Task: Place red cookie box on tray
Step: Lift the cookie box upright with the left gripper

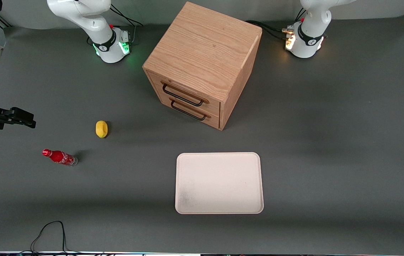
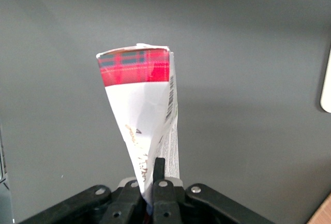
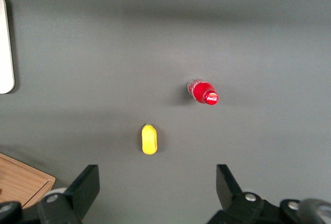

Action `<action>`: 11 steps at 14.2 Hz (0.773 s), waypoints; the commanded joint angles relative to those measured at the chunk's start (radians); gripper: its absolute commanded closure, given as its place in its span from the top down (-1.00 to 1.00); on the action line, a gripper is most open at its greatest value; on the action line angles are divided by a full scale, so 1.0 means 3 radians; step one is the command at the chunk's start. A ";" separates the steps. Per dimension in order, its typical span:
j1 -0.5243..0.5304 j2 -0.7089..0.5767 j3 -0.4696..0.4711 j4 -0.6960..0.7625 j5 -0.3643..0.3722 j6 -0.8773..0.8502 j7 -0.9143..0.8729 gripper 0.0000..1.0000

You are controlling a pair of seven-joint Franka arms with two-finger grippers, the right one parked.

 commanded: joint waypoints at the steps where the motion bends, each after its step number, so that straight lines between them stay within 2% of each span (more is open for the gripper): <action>1: -0.0011 -0.0109 -0.0016 -0.0048 0.0034 -0.0088 -0.0009 -1.00; 3: -0.0087 -0.0114 -0.0072 -0.0048 -0.0007 -0.0093 -0.0192 -1.00; 5: -0.0372 -0.0114 -0.0138 -0.0048 -0.0007 -0.0093 -0.0635 -1.00; 9: -0.1108 -0.0063 -0.0144 -0.0053 -0.0002 0.0009 -0.1790 -1.00; 11: -0.1456 0.0029 -0.0149 -0.0053 -0.0007 0.0253 -0.2353 -1.00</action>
